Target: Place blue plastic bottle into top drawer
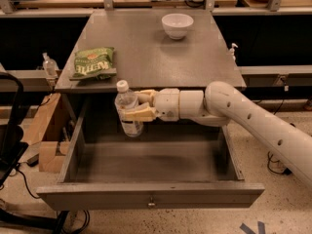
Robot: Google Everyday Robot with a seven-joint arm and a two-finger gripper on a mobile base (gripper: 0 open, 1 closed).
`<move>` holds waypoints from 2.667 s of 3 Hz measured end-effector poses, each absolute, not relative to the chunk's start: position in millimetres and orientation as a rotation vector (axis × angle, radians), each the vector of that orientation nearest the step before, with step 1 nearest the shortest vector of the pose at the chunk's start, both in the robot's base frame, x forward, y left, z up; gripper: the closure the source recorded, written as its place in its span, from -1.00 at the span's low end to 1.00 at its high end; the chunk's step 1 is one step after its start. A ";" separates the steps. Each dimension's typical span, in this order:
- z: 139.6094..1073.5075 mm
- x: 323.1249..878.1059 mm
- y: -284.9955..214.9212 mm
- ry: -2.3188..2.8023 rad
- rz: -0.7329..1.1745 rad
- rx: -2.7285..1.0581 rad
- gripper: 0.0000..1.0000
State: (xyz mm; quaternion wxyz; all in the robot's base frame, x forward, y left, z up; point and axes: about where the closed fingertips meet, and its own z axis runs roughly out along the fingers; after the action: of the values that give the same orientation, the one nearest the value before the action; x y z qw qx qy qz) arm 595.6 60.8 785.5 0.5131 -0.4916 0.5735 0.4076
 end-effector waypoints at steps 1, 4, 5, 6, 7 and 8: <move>760.7 586.7 71.8 1.360 0.983 -1.174 1.00; 706.2 564.9 98.3 1.410 1.004 -1.072 0.95; 707.0 564.3 99.9 1.407 1.006 -1.074 0.49; 707.4 563.5 101.9 1.405 1.009 -1.077 0.03; 708.0 562.5 104.7 1.402 1.013 -1.081 -0.59; 708.4 561.7 106.6 1.399 1.016 -1.083 -1.00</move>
Offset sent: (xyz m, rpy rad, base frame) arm -0.0254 0.0212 -0.0698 0.0981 0.0159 -0.1025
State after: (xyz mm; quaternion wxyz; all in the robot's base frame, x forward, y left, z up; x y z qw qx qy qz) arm 561.7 106.6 708.4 0.5231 -0.4524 0.5845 0.4243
